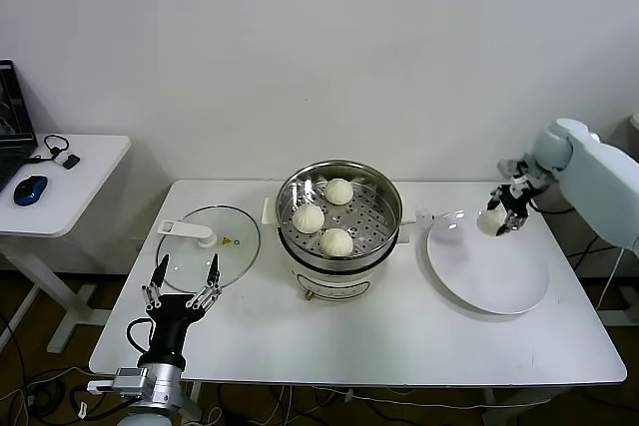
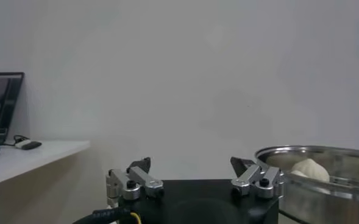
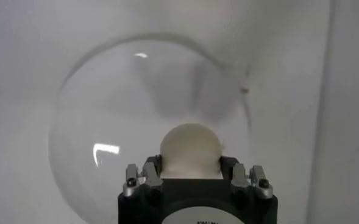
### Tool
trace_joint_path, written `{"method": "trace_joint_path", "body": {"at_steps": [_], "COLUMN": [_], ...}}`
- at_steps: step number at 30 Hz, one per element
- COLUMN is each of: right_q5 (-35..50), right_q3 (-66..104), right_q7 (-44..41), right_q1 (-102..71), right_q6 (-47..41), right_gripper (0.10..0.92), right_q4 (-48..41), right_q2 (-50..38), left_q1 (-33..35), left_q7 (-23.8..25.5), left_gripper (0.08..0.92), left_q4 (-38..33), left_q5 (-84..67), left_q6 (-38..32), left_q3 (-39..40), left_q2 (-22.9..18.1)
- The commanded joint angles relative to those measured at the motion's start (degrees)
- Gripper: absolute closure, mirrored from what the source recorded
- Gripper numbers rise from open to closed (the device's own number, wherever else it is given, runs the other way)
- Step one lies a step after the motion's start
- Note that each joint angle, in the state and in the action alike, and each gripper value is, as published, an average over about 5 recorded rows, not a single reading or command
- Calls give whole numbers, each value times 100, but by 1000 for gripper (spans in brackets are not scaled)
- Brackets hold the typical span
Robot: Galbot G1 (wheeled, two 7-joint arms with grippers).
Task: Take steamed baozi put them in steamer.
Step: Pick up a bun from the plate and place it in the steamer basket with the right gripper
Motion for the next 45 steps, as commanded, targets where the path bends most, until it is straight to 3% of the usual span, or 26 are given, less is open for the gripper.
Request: {"method": "trace_joint_path", "body": {"at_steps": [1,10,18,28,45], "right_q5": [2379,3675,4167,4249,3812], "right_q3": [-2288,-3379,-3610,-3657,-3555], "right_q7": [-9,113,310,465,476], "right_q1": [1987,3066,3170,2765,1896], "right_q6": [-926,-1425,-1700,-1824,-1747], "right_gripper": [397,396,395,392,389], "right_q4": [1109,1646,1790,1626,1078], "right_q2": [-42,436,1085,1712,1973], "left_q1": [-14,-39,-4,4,-17], "left_q7": [5,8,11,10,12], "left_gripper": [177,177,177,177,177], "left_q4": [-17,-57,-84,-103,-76], "left_q5": [0,2,-19,-31,-82], "left_q6": [-2,2,-33,-42,-27], "left_q3": [34,90,71,53,-13], "left_q2": [8,21,41,45,73]}}
